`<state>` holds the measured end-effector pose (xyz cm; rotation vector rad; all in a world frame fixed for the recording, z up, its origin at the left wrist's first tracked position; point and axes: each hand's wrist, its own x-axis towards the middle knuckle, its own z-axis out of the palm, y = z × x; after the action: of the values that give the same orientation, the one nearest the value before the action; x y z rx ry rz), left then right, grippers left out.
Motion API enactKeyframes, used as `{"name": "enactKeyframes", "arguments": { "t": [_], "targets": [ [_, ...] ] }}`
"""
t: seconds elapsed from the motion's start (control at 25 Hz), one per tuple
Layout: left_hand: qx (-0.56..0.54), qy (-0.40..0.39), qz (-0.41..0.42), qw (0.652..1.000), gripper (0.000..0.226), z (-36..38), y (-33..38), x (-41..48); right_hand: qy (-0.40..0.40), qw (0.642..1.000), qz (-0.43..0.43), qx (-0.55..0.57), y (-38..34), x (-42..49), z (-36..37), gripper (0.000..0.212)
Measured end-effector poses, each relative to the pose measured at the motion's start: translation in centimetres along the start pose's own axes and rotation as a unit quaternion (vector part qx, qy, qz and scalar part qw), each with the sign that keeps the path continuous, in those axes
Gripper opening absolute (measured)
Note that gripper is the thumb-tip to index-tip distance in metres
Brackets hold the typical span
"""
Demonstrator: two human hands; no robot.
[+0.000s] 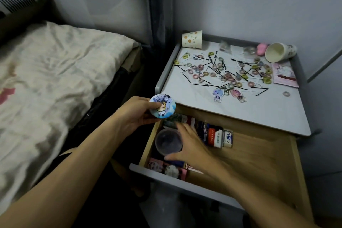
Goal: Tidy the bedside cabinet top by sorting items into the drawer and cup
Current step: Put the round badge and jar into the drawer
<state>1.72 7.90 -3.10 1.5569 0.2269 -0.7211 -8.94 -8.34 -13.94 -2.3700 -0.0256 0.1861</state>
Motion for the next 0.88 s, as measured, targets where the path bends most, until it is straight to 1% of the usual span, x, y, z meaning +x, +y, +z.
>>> {"name": "enactKeyframes", "arguments": {
  "t": [0.08,0.12,0.16,0.2,0.24,0.32,0.44,0.52,0.6,0.68,0.76,0.88],
  "targets": [
    [0.044,-0.004,0.014,0.999,0.019,0.0,-0.3,0.0,0.074,0.995,0.013,0.059,-1.1,-0.6,-1.8,0.110],
    [0.059,-0.011,0.017,0.998,0.019,0.1,-0.4,-0.2,0.115,0.991,-0.005,0.073,-1.8,-0.7,-2.6,0.108],
    [0.069,-0.025,0.016,0.997,0.020,0.3,-0.6,-0.3,0.139,0.987,-0.029,0.072,-2.5,-0.7,-3.4,0.105],
    [0.077,-0.042,0.013,0.996,0.020,0.6,-0.7,-0.5,0.145,0.986,-0.053,0.061,-3.3,-0.7,-3.9,0.104],
    [0.083,-0.058,0.009,0.995,0.019,0.9,-0.8,-0.6,0.141,0.987,-0.068,0.046,-4.0,-0.6,-4.3,0.102],
    [0.093,-0.077,0.008,0.993,0.018,1.4,-0.9,-0.8,0.132,0.989,-0.068,0.028,-4.8,-0.2,-4.7,0.098],
    [0.116,-0.074,0.014,0.990,0.018,1.6,-1.0,-0.8,0.135,0.989,-0.050,0.023,-4.7,0.3,-4.8,0.101],
    [0.155,-0.043,0.032,0.986,0.017,1.6,-1.2,-0.7,0.133,0.990,-0.034,0.037,-4.0,0.4,-4.4,0.103],
    [0.181,0.017,0.073,0.981,0.015,1.3,-1.2,-0.4,0.112,0.993,-0.023,0.041,-3.2,0.5,-3.2,0.104],
    [0.155,0.056,0.089,0.982,0.016,1.0,-1.1,-0.1,0.067,0.997,-0.019,0.029,-2.4,0.3,-1.6,0.104],
    [0.136,0.059,0.087,0.985,0.017,0.8,-1.0,0.0,0.047,0.998,-0.030,-0.003,-1.6,0.2,-0.1,0.103],
    [0.145,0.051,0.089,0.984,0.016,0.8,-1.1,0.0,0.062,0.996,-0.051,-0.048,-1.0,0.6,1.2,0.102]
  ]
}}
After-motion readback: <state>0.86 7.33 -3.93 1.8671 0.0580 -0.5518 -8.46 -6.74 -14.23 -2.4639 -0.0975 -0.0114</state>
